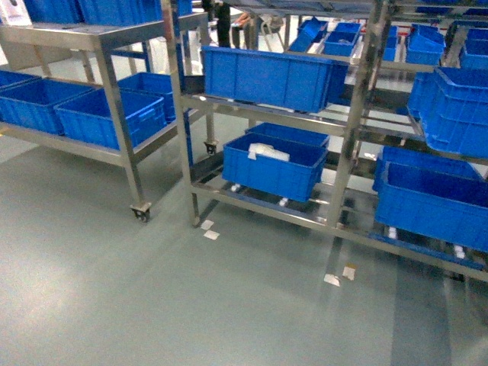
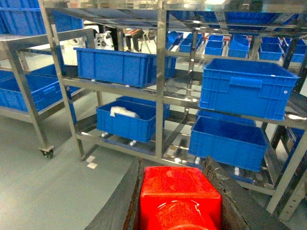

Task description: Pick red block from blue box to shelf

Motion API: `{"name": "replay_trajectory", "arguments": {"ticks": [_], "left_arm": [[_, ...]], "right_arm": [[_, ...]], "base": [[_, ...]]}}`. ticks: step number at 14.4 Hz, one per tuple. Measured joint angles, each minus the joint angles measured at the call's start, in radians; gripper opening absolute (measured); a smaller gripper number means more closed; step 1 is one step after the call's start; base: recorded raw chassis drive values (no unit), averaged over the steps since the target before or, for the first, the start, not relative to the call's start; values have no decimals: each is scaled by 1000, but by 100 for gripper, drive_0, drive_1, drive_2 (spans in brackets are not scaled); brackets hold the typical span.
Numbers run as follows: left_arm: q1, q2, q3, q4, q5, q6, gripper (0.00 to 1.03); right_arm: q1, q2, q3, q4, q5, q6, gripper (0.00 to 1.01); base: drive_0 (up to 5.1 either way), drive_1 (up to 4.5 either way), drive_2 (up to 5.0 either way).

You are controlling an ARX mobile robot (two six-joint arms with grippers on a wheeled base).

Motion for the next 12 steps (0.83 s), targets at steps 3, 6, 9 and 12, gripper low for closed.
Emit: {"name": "replay_trajectory", "arguments": {"ticks": [3,6,9,12], "left_arm": [[-1,0,0,0,0,0,98],[-1,0,0,0,0,0,98],[-1,0,0,0,0,0,98],[-1,0,0,0,0,0,98]], "right_arm": [[0,0,0,0,0,0,28],[0,0,0,0,0,0,28],[0,0,0,0,0,0,28],[0,0,0,0,0,0,28]], "base": [[-156,-156,-156],[-162,-162,-162],[-162,-162,-162],[-162,-162,-162]]}}
